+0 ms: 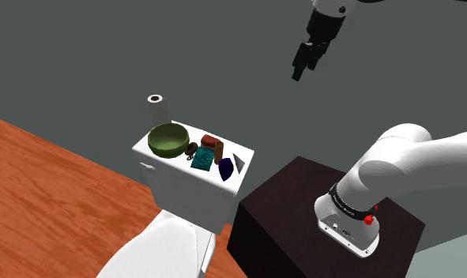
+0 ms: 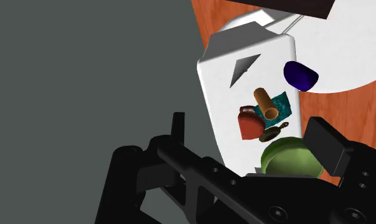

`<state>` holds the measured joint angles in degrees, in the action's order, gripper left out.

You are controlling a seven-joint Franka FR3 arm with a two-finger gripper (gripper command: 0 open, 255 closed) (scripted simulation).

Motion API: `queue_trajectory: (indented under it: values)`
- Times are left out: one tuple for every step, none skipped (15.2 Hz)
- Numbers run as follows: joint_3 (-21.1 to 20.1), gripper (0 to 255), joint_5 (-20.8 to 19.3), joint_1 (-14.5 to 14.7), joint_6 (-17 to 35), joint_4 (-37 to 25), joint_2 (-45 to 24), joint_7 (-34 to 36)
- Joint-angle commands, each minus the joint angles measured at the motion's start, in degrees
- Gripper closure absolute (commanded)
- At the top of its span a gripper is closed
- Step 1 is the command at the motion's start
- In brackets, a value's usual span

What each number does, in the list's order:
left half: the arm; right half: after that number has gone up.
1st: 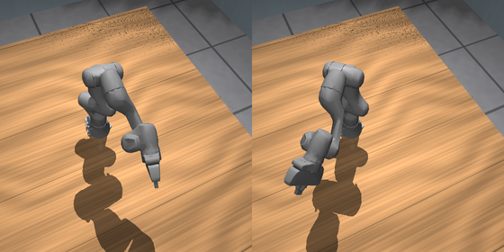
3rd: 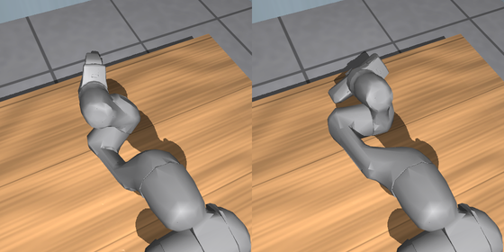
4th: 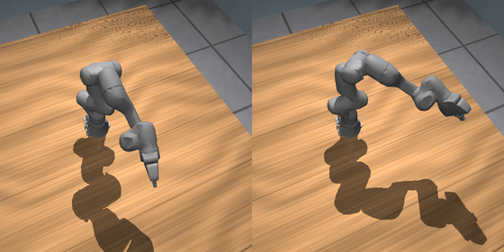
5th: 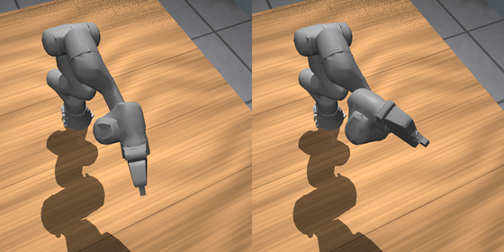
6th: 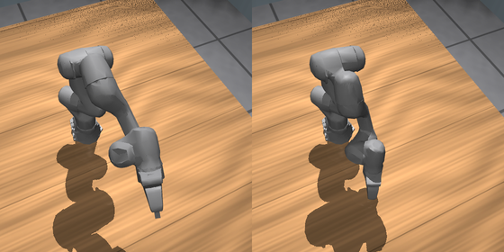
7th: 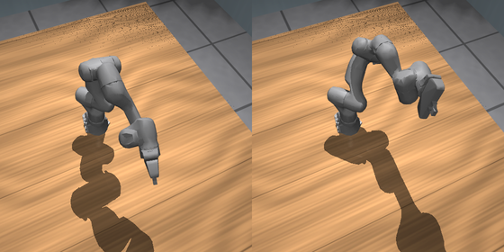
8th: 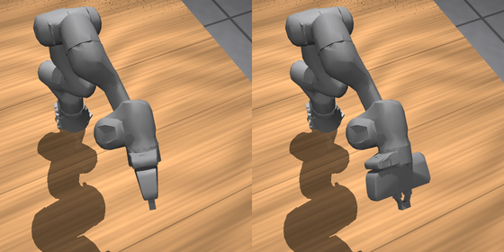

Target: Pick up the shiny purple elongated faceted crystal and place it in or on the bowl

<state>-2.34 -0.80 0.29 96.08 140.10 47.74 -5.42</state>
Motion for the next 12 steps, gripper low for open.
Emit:
queue_trajectory:
  values:
    - [0.00, 0, 0.00, 0.00, 0.00, 0.00, 0.00, 0.00]
    - [-0.74, 0, 0.76, 0.06, 1.28, 1.29, -0.39, 1.44]
    - [-1.51, 0, 1.55, 0.13, 2.60, 2.51, -0.87, 2.87]
    - [-2.27, 0, 2.34, 0.23, 3.96, 3.67, -1.43, 4.29]
    - [-3.05, 0, 3.14, 0.34, 5.36, 4.77, -2.08, 5.70]
    - [-3.85, 0, 3.96, 0.45, 6.79, 5.80, -2.83, 7.10]
    - [-4.65, 0, 4.79, 0.59, 8.27, 6.77, -3.67, 8.50]
    - [-5.46, 0, 5.62, 0.73, 9.78, 7.66, -4.61, 9.87]
    - [-6.26, 0, 6.44, 0.90, 11.34, 8.48, -5.65, 11.25]
    - [-7.09, 0, 7.28, 1.06, 12.93, 9.23, -6.79, 12.61]
    - [-7.91, 0, 8.11, 1.23, 14.56, 9.90, -8.04, 13.96]
    - [-8.73, 0, 8.93, 1.41, 16.23, 10.49, -9.38, 15.30]
